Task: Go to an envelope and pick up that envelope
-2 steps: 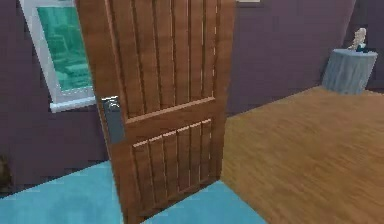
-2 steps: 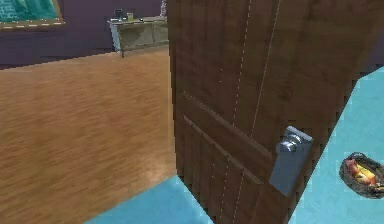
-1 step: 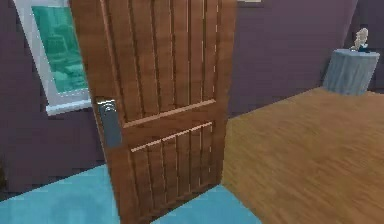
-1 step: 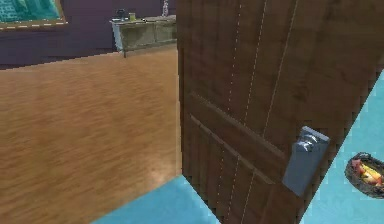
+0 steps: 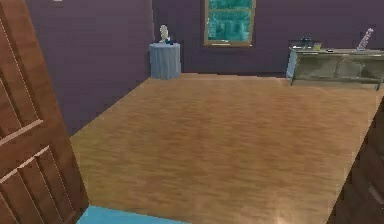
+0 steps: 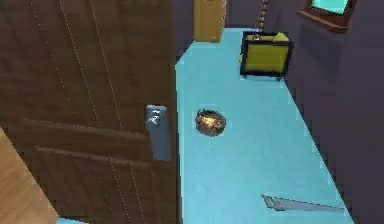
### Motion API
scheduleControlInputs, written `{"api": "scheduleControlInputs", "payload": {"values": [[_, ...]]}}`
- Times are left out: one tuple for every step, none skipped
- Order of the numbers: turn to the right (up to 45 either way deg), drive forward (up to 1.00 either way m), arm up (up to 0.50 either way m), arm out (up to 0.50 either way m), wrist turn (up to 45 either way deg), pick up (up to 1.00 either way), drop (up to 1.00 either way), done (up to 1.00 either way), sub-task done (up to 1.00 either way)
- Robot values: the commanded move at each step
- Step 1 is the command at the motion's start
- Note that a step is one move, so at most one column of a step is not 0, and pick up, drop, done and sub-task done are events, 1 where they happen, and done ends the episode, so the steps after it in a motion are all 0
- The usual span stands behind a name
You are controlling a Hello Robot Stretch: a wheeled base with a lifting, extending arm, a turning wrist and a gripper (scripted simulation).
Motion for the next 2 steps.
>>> {"api": "scheduleControlInputs", "payload": {"values": [[0.0, 1.0, 0.0, 0.0, 0.0, 0.0, 0.0, 0.0, 0.0], [0.0, 1.0, 0.0, 0.0, 0.0, 0.0, 0.0, 0.0, 0.0]]}}
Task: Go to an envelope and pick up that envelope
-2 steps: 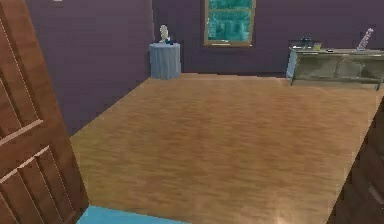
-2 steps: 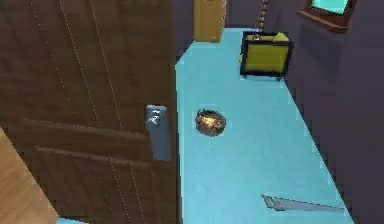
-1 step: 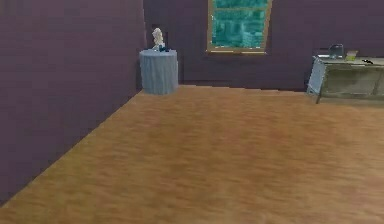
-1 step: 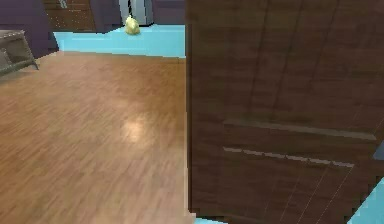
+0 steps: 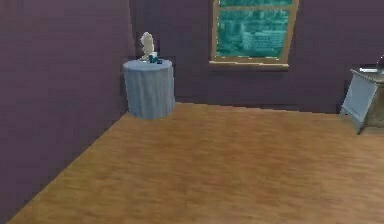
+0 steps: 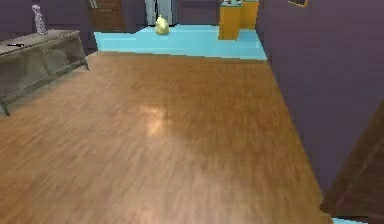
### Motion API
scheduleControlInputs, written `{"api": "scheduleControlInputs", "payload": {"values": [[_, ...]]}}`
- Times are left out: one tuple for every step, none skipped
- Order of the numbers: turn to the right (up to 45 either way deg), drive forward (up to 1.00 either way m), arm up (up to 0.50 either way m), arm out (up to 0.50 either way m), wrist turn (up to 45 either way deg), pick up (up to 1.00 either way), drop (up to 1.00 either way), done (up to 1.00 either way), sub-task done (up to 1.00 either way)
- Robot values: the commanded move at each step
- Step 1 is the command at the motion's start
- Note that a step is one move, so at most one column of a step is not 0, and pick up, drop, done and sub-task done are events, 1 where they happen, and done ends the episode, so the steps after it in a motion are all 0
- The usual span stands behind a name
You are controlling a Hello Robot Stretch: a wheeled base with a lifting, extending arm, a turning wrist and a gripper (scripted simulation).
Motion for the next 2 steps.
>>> {"api": "scheduleControlInputs", "payload": {"values": [[0.0, 1.0, 0.0, 0.0, 0.0, 0.0, 0.0, 0.0, 0.0], [3.0, 0.0, 0.0, 0.0, 0.0, 0.0, 0.0, 0.0, 0.0]]}}
